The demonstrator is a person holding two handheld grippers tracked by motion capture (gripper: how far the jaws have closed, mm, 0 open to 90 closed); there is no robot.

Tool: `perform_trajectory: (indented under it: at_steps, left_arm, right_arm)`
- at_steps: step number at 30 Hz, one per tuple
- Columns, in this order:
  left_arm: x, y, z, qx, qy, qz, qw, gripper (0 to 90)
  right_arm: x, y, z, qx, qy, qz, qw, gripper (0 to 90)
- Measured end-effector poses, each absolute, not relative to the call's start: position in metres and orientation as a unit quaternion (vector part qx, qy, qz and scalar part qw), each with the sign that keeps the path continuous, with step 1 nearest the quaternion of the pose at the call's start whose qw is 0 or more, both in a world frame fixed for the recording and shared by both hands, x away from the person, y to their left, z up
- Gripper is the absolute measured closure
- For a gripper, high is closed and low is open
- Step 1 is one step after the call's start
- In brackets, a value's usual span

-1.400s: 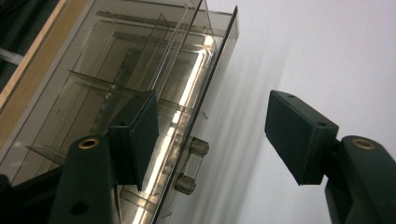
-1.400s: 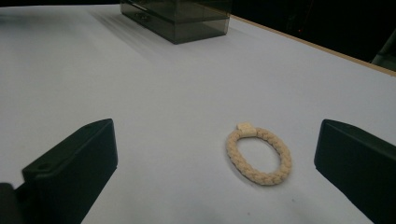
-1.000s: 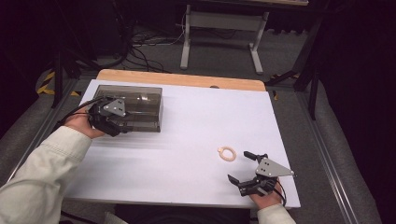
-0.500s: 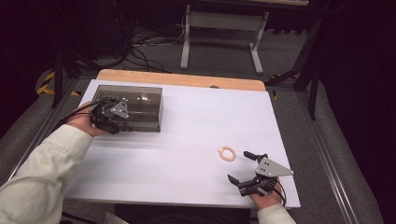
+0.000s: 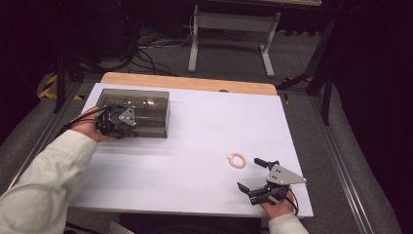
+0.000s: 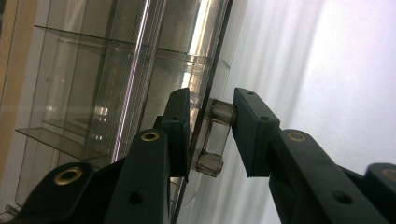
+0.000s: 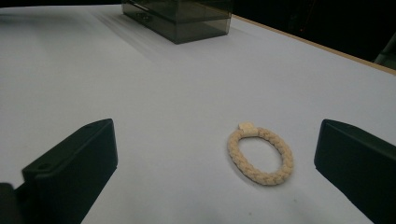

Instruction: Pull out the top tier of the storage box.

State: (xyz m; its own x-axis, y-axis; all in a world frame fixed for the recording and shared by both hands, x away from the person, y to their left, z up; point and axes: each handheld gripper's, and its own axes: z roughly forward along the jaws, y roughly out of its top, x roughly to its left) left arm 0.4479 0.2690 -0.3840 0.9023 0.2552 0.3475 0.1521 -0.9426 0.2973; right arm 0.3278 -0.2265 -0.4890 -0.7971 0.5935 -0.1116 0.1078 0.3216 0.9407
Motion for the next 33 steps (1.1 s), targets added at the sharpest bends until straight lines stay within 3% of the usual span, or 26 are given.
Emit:
perform_trajectory:
  at_steps: [33]
  left_arm:
    - [0.407, 0.259, -0.379, 0.975, 0.087, 0.175, 0.101, 70.1]
  right_arm:
    - [0.328, -0.226, -0.489, 0.222, 0.782, 0.537, 0.226, 0.1]
